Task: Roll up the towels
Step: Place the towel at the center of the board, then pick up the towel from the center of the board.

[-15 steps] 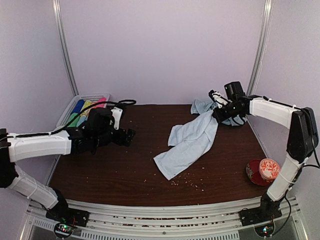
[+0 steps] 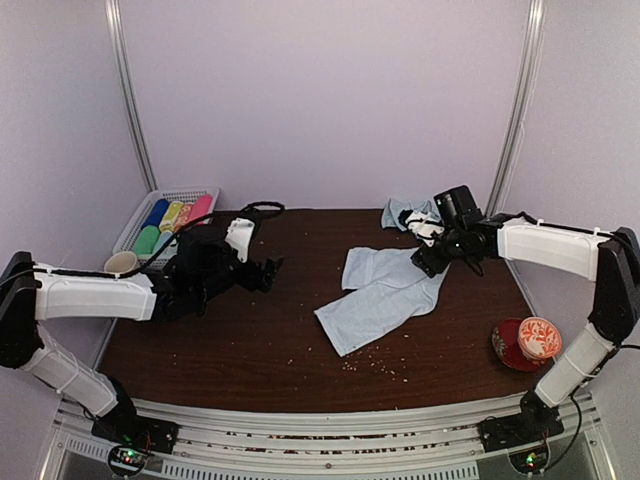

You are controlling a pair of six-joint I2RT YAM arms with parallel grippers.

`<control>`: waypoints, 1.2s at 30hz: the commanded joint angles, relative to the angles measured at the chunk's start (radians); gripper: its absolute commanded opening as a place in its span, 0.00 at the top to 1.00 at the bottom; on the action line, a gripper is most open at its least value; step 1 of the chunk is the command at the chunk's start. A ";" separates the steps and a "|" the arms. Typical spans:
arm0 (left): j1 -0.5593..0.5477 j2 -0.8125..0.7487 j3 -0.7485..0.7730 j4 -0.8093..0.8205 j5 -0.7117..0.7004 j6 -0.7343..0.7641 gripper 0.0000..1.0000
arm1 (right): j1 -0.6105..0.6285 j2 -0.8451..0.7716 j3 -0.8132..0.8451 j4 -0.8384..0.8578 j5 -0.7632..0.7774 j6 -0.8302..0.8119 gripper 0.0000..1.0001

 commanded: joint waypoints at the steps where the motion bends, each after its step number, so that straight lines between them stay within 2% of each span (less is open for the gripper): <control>1: -0.004 -0.026 -0.044 0.104 0.000 0.014 0.02 | 0.122 -0.022 -0.008 0.084 0.039 -0.143 0.22; 5: -0.004 -0.031 -0.078 0.097 -0.065 -0.036 0.02 | 0.179 0.053 0.051 0.052 0.043 -0.173 0.25; 9: -0.004 -0.049 -0.132 0.101 -0.051 -0.046 0.02 | 0.203 0.163 0.113 0.022 0.109 -0.168 0.27; 12: -0.004 -0.077 -0.174 0.111 -0.012 -0.016 0.02 | 0.210 0.205 0.086 0.064 0.163 -0.171 0.27; 15: -0.004 -0.099 -0.174 0.059 -0.076 -0.029 0.02 | 0.218 0.226 0.055 0.093 0.191 -0.175 0.27; 18: -0.004 -0.130 -0.205 0.080 -0.160 -0.032 0.02 | 0.227 0.246 0.030 0.147 0.250 -0.163 0.27; 24: -0.004 -0.168 -0.235 0.081 -0.220 -0.057 0.02 | 0.237 0.281 -0.001 0.219 0.311 -0.162 0.28; 33: -0.004 -0.140 -0.233 0.074 -0.231 -0.084 0.02 | 0.254 0.315 -0.051 0.342 0.399 -0.169 0.29; 36: -0.004 -0.128 -0.231 0.078 -0.224 -0.086 0.02 | 0.255 0.319 -0.071 0.410 0.451 -0.172 0.34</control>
